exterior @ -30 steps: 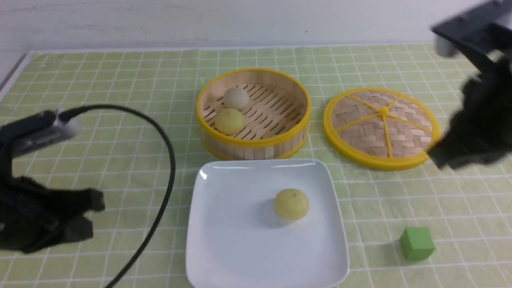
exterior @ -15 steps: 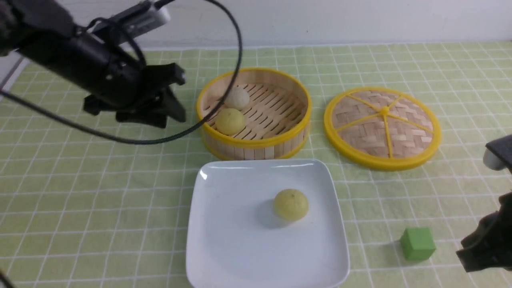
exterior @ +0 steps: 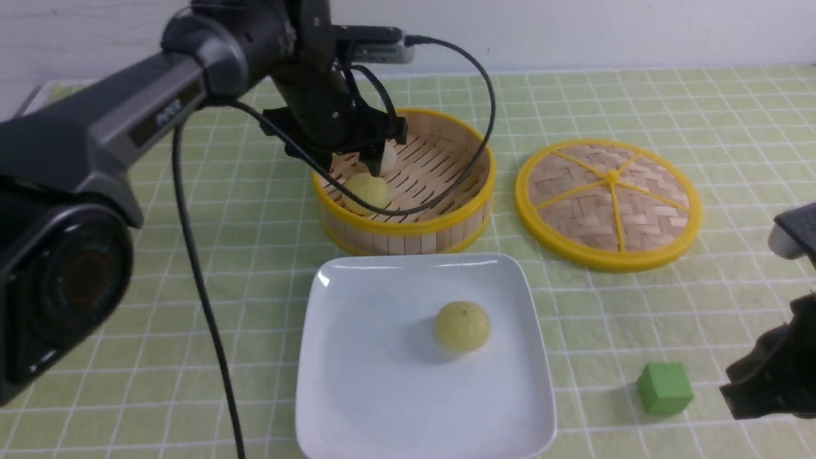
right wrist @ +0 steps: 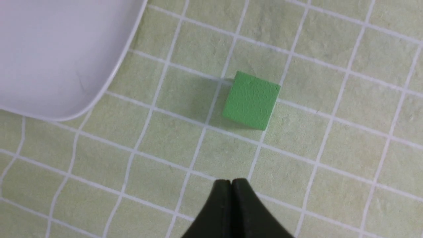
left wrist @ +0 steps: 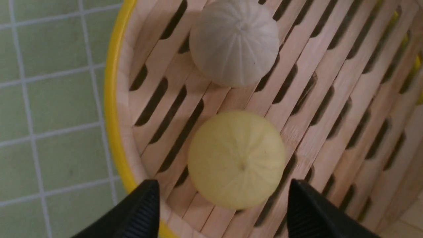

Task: Put the steamed buns into the plate on the green tablecloth.
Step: 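Reach into the bamboo steamer and grasp a bun with the left gripper, then carry the bun from the bamboo steamer to the plate with the left gripper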

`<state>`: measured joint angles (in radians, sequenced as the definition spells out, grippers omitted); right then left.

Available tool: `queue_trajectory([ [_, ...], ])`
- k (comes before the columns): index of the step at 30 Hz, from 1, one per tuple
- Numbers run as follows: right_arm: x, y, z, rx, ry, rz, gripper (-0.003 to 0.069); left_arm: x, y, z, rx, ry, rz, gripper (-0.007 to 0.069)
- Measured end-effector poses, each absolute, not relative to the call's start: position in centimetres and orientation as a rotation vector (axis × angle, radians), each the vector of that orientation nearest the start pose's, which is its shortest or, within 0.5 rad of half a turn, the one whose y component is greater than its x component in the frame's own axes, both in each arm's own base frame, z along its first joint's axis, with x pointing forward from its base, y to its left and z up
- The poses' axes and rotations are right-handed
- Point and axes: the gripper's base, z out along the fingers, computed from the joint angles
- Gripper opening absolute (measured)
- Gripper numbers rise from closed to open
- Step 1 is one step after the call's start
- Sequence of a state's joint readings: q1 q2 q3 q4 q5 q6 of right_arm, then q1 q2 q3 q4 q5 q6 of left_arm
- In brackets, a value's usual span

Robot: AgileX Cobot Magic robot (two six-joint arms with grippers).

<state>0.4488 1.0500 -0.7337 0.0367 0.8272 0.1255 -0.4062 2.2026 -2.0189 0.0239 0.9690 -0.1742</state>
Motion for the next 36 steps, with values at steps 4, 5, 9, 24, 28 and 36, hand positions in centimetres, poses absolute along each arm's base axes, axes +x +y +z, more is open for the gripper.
queue_trajectory([
  [4, 16.7, 8.4, 27.3, -0.396, 2.614, 0.251, 0.0001, 46.1, -20.4, 21.5, 0.356, 2.659, -0.128, 0.0454],
  [5, 16.6, 8.4, 27.3, -0.39, 2.621, 0.262, 0.0003, 46.3, -20.4, 20.8, 0.355, 2.669, -0.108, 0.0417],
  [9, 16.2, 8.6, 27.6, -0.378, 2.669, 0.306, 0.0004, 46.4, -20.3, 20.5, 0.329, 2.682, -0.093, 0.0191],
  [24, 14.3, 7.7, 28.7, -0.547, 2.663, 0.256, 0.0016, 36.0, -16.9, 37.0, 0.304, 2.646, -0.299, 0.0022],
  [28, 14.4, 7.7, 28.4, -0.543, 2.65, 0.256, 0.0021, 33.9, -17.0, 31.1, 0.29, 2.89, -0.368, 0.0022],
  [36, 14.5, 7.7, 28.2, -0.538, 2.636, 0.258, 0.0034, 33.0, -17.2, 21.3, 0.171, 3.061, -0.412, 0.015],
])
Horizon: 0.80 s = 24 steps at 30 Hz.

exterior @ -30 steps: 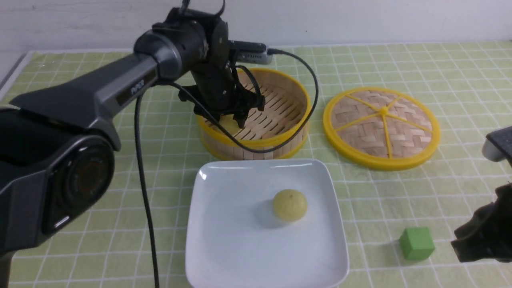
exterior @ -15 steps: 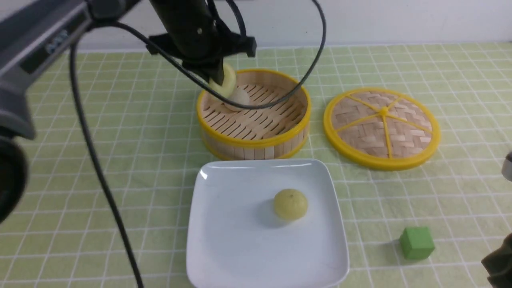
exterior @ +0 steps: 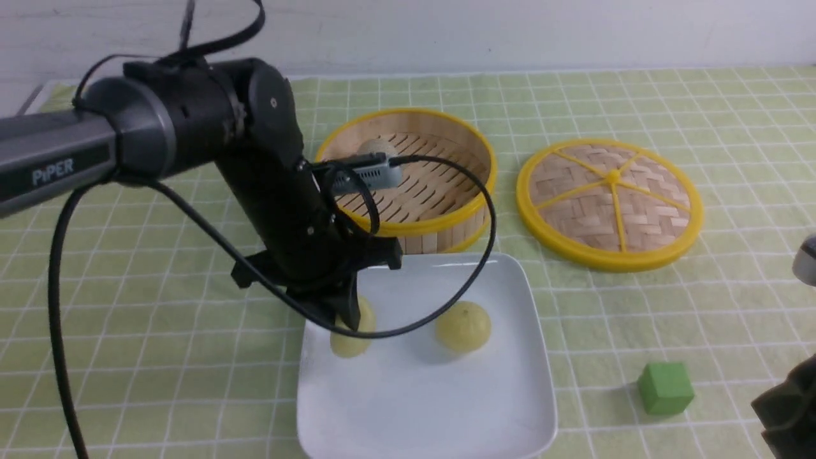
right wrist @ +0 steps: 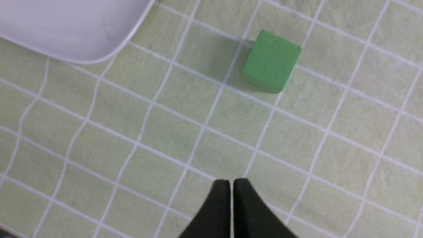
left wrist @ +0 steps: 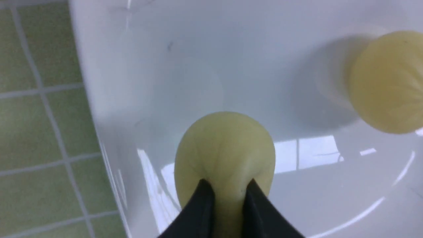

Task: Put the steamed buns into the plate on the green tablecloth.
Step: 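Carry the bun from the bamboo steamer to the plate with the left gripper, then reach into the bamboo steamer and grasp a bun with the left gripper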

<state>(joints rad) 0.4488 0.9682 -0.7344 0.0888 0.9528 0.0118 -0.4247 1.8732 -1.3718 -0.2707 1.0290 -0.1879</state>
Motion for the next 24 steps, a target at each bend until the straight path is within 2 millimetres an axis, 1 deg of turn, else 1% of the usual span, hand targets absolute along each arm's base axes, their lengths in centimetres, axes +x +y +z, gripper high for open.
queue_trajectory([
  [1, 14.5, 7.7, 28.2, -0.538, 2.633, 0.259, 0.0036, 33.1, -17.3, 20.9, 0.165, 3.061, -0.414, 0.0183],
  [2, 14.5, 7.7, 28.2, -0.537, 2.633, 0.259, 0.0038, 33.3, -17.3, 20.7, 0.162, 3.058, -0.414, 0.0237],
  [3, 14.5, 7.7, 28.2, -0.537, 2.633, 0.259, 0.0038, 33.3, -17.3, 20.6, 0.161, 3.06, -0.415, 0.0246],
  [5, 14.6, 7.7, 28.2, -0.537, 2.63, 0.26, 0.0041, 33.3, -17.4, 20.5, 0.158, 3.059, -0.418, 0.0329],
  [6, 14.6, 7.7, 28.2, -0.537, 2.63, 0.26, 0.0043, 33.5, -17.5, 20.9, 0.16, 3.054, -0.425, 0.0405],
  [8, 14.6, 7.7, 28.2, -0.536, 2.629, 0.26, 0.0044, 33.7, -17.6, 21.4, 0.167, 3.046, -0.431, 0.044],
  [9, 14.6, 7.7, 28.2, -0.536, 2.629, 0.26, 0.0046, 34.3, -17.9, 22.9, 0.188, 3.012, -0.437, 0.0485],
  [10, 14.6, 7.7, 28.2, -0.536, 2.629, 0.26, 0.0047, 34.8, -18.0, 24.1, 0.202, 2.981, -0.436, 0.0492],
  [11, 14.6, 7.7, 28.2, -0.536, 2.629, 0.26, 0.0047, 35.3, -18.1, 25.3, 0.207, 2.948, -0.426, 0.0486],
  [12, 14.6, 7.7, 28.2, -0.536, 2.629, 0.26, 0.0048, 35.7, -18.1, 25.9, 0.198, 2.931, -0.411, 0.0465],
  [14, 14.6, 7.7, 28.2, -0.536, 2.629, 0.26, 0.0051, 37.0, -18.1, 28.2, 0.163, 2.87, -0.353, 0.0337],
  [15, 14.6, 7.7, 28.2, -0.536, 2.628, 0.26, 0.0053, 37.6, -18.1, 28.9, 0.156, 2.849, -0.326, 0.0267],
  [17, 14.6, 7.8, 28.2, -0.535, 2.626, 0.261, 0.0057, 39.5, -18.4, 29.8, 0.147, 2.798, -0.27, 0.0091],
  [18, 14.6, 7.8, 28.2, -0.535, 2.626, 0.261, 0.0057, 40.3, -18.5, 30.0, 0.138, 2.784, -0.262, 0.0056],
  [19, 14.6, 7.8, 28.2, -0.535, 2.626, 0.261, 0.0059, 41.1, -18.7, 30.4, 0.127, 2.764, -0.267, 0.0033],
  [20, 14.6, 7.8, 28.2, -0.535, 2.626, 0.261, 0.0059, 41.4, -18.9, 29.9, 0.121, 2.772, -0.264, 0.0024],
  [21, 14.6, 7.8, 28.2, -0.535, 2.625, 0.261, 0.0061, 42.8, -19.3, 29.7, 0.101, 2.756, -0.28, 0.001],
  [22, 14.6, 7.8, 28.2, -0.535, 2.625, 0.261, 0.0062, 44.0, -19.9, 30.0, 0.096, 2.72, -0.303, 0.001],
  [24, 14.6, 7.8, 28.2, -0.535, 2.624, 0.261, 0.0064, 45.0, -20.3, 29.4, 0.091, 2.706, -0.31, 0.0021],
])
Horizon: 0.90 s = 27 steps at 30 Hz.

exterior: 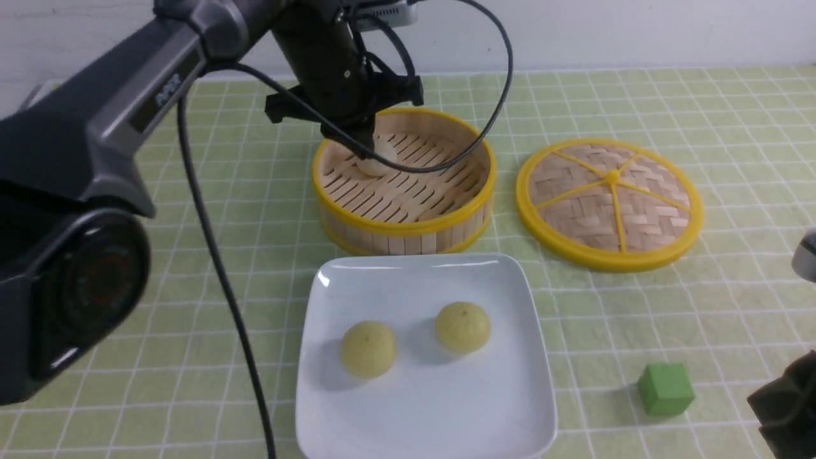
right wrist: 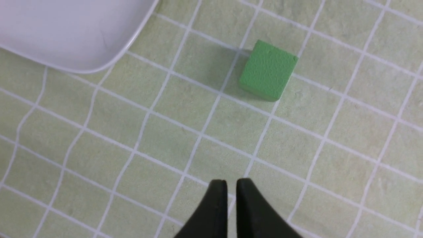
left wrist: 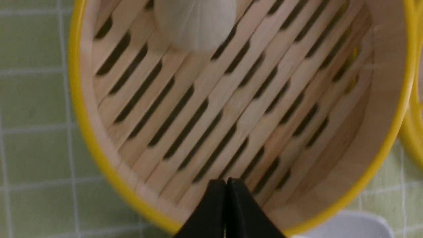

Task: Put the steamed buns into the plate on the green tablecloth.
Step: 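Reach into the bamboo steamer and grasp a bun with the left gripper, then carry the bun from the bamboo steamer to the plate with the left gripper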

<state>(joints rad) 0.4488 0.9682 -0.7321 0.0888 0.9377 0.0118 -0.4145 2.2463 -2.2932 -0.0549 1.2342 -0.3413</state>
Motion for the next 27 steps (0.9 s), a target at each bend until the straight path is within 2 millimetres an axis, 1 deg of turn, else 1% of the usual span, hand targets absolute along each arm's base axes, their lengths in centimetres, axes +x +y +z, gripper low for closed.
queue_trajectory([
  [1, 14.6, 7.8, 28.2, -0.534, 2.621, 0.262, 0.0064, 46.0, -20.8, 29.1, 0.081, 2.676, -0.325, 0.0048],
  [2, 14.6, 7.8, 28.2, -0.534, 2.621, 0.261, 0.0064, 46.6, -20.9, 29.0, 0.072, 2.656, -0.325, 0.0072],
  [5, 14.6, 7.8, 28.2, -0.535, 2.621, 0.26, 0.0066, 48.1, -21.2, 28.4, 0.034, 2.597, -0.299, 0.0201],
  [7, 14.6, 7.8, 28.2, -0.535, 2.621, 0.26, 0.007, 49.0, -21.1, 27.4, 0.015, 2.58, -0.256, 0.0316],
  [9, 14.6, 7.8, 28.2, -0.534, 2.621, 0.261, 0.0074, 49.6, -21.0, 26.0, 0.012, 2.583, -0.2, 0.0408],
  [10, 14.6, 7.8, 28.2, -0.534, 2.621, 0.261, 0.0074, 49.7, -21.1, 25.7, 0.012, 2.585, -0.193, 0.0417],
  [11, 14.6, 7.8, 28.2, -0.534, 2.62, 0.262, 0.0077, 50.1, -21.0, 24.6, 0.012, 2.59, -0.171, 0.0467],
  [12, 14.6, 7.8, 28.2, -0.534, 2.62, 0.262, 0.0078, 50.4, -21.1, 23.8, 0.014, 2.593, -0.162, 0.0486],
  [14, 14.6, 7.8, 28.2, -0.534, 2.62, 0.262, 0.008, 50.6, -21.1, 23.0, 0.016, 2.598, -0.154, 0.0496],
  [15, 14.6, 7.8, 28.2, -0.534, 2.619, 0.262, 0.0081, 50.9, -21.3, 21.8, 0.018, 2.612, -0.149, 0.0473],
  [16, 14.6, 7.8, 28.2, -0.534, 2.619, 0.262, 0.0081, 50.9, -21.3, 21.7, 0.019, 2.615, -0.148, 0.0467],
  [17, 14.7, 7.8, 28.2, -0.533, 2.618, 0.262, 0.0081, 50.9, -21.4, 21.0, 0.032, 2.632, -0.151, 0.0395],
  [18, 14.7, 7.8, 28.2, -0.533, 2.618, 0.262, 0.0081, 50.9, -21.5, 20.8, 0.048, 2.641, -0.157, 0.0336],
  [19, 14.7, 7.8, 28.2, -0.533, 2.618, 0.262, 0.0081, 50.9, -21.6, 20.7, 0.065, 2.647, -0.161, 0.0265],
  [20, 14.7, 7.8, 28.2, -0.533, 2.618, 0.262, 0.0081, 50.8, -21.6, 20.7, 0.085, 2.649, -0.167, 0.0173],
  [21, 14.7, 7.8, 28.2, -0.533, 2.618, 0.262, 0.0081, 50.7, -21.7, 20.9, 0.098, 2.649, -0.181, 0.0104],
  [22, 14.7, 7.8, 28.2, -0.533, 2.618, 0.262, 0.0081, 50.5, -21.7, 21.7, 0.108, 2.646, -0.195, 0.0051],
  [23, 14.7, 7.8, 28.2, -0.533, 2.618, 0.262, 0.0081, 50.4, -21.7, 22.6, 0.115, 2.634, -0.201, 0.0037],
  [24, 14.7, 7.8, 28.2, -0.533, 2.618, 0.262, 0.0081, 50.3, -21.6, 22.9, 0.117, 2.631, -0.202, 0.0035],
  [25, 14.7, 7.8, 28.2, -0.533, 2.618, 0.262, 0.0081, 50.1, -21.6, 24.1, 0.123, 2.61, -0.21, 0.0029],
  [26, 14.6, 7.8, 28.2, -0.534, 2.619, 0.261, 0.0081, 49.7, -21.4, 26.1, 0.129, 2.571, -0.223, 0.0027],
  [27, 14.6, 7.8, 28.2, -0.534, 2.619, 0.262, 0.0081, 49.0, -21.2, 28.6, 0.132, 2.525, -0.245, 0.0027],
])
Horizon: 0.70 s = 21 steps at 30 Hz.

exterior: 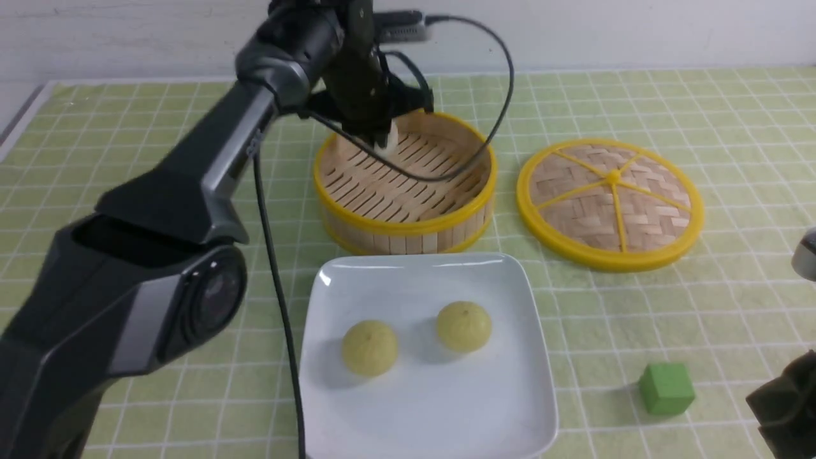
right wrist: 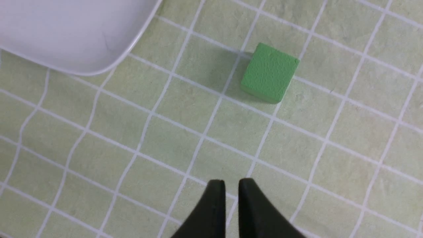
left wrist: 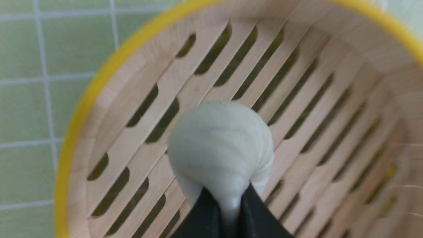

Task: Put the steamed buns into the plate on the green tablecloth.
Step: 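Carry the bun from the bamboo steamer to the plate with the left gripper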

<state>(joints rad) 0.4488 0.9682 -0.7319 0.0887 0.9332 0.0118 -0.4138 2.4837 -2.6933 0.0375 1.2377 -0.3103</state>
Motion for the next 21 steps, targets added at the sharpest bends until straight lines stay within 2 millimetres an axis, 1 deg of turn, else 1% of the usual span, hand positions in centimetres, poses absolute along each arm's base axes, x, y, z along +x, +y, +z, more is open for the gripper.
queue_trajectory([
  [1, 14.6, 7.8, 28.2, -0.534, 2.622, 0.261, 0.0081, 48.5, -21.0, 30.5, 0.132, 2.49, -0.261, 0.0027],
  [2, 14.6, 7.8, 28.2, -0.535, 2.622, 0.26, 0.0081, 47.2, -20.5, 34.0, 0.145, 2.424, -0.299, 0.0027],
  [3, 14.6, 7.8, 28.2, -0.535, 2.623, 0.26, 0.0083, 46.1, -20.2, 36.5, 0.161, 2.379, -0.334, 0.0027],
  [4, 14.6, 7.8, 28.2, -0.535, 2.623, 0.26, 0.0084, 45.0, -20.0, 38.4, 0.178, 2.347, -0.371, 0.0027],
  [5, 14.6, 7.8, 28.2, -0.535, 2.623, 0.26, 0.0084, 44.8, -20.0, 38.8, 0.182, 2.34, -0.379, 0.0027],
  [6, 14.6, 7.8, 28.2, -0.535, 2.623, 0.261, 0.0085, 42.5, -19.4, 42.2, 0.21, 2.295, -0.442, 0.0027],
  [8, 14.6, 7.8, 28.2, -0.535, 2.623, 0.261, 0.0085, 39.2, -19.2, 44.0, 0.269, 2.324, -0.51, 0.0029],
  [9, 14.6, 7.8, 28.1, -0.535, 2.625, 0.261, 0.0085, 38.3, -19.2, 44.1, 0.288, 2.343, -0.514, 0.0029],
  [10, 14.6, 7.7, 28.1, -0.535, 2.626, 0.26, 0.0085, 37.5, -19.1, 44.0, 0.301, 2.368, -0.51, 0.0029],
  [11, 14.6, 7.7, 28.1, -0.536, 2.629, 0.26, 0.0087, 35.6, -19.2, 42.9, 0.35, 2.441, -0.49, 0.0029],
  [12, 14.6, 7.7, 28.1, -0.536, 2.63, 0.26, 0.0089, 34.5, -19.5, 41.8, 0.385, 2.491, -0.471, 0.0029],
  [13, 14.6, 7.7, 28.1, -0.536, 2.631, 0.259, 0.009, 33.2, -19.6, 39.7, 0.42, 2.577, -0.431, 0.003],
  [14, 14.6, 7.7, 28.1, -0.536, 2.631, 0.259, 0.009, 32.9, -19.7, 39.3, 0.431, 2.591, -0.425, 0.003],
  [15, 14.6, 7.7, 28.1, -0.536, 2.631, 0.259, 0.0092, 31.3, -20.0, 35.9, 0.474, 2.71, -0.37, 0.003],
  [16, 14.5, 7.7, 28.1, -0.537, 2.632, 0.259, 0.0092, 31.3, -19.9, 35.5, 0.476, 2.722, -0.361, 0.003],
  [17, 14.5, 7.7, 28.1, -0.537, 2.631, 0.259, 0.0094, 30.4, -20.4, 32.3, 0.469, 2.785, -0.341, 0.003],
  [18, 14.5, 7.7, 28.1, -0.537, 2.631, 0.259, 0.0094, 30.2, -20.3, 31.5, 0.46, 2.805, -0.333, 0.003],
  [19, 14.5, 7.7, 28.1, -0.537, 2.632, 0.259, 0.0096, 30.1, -20.5, 29.1, 0.416, 2.816, -0.334, 0.0031],
  [20, 14.5, 7.7, 28.1, -0.537, 2.632, 0.259, 0.0097, 30.1, -20.5, 28.8, 0.403, 2.818, -0.336, 0.0031],
  [21, 14.5, 7.7, 28.1, -0.537, 2.632, 0.259, 0.0098, 30.4, -20.6, 26.8, 0.359, 2.801, -0.332, 0.0034],
])
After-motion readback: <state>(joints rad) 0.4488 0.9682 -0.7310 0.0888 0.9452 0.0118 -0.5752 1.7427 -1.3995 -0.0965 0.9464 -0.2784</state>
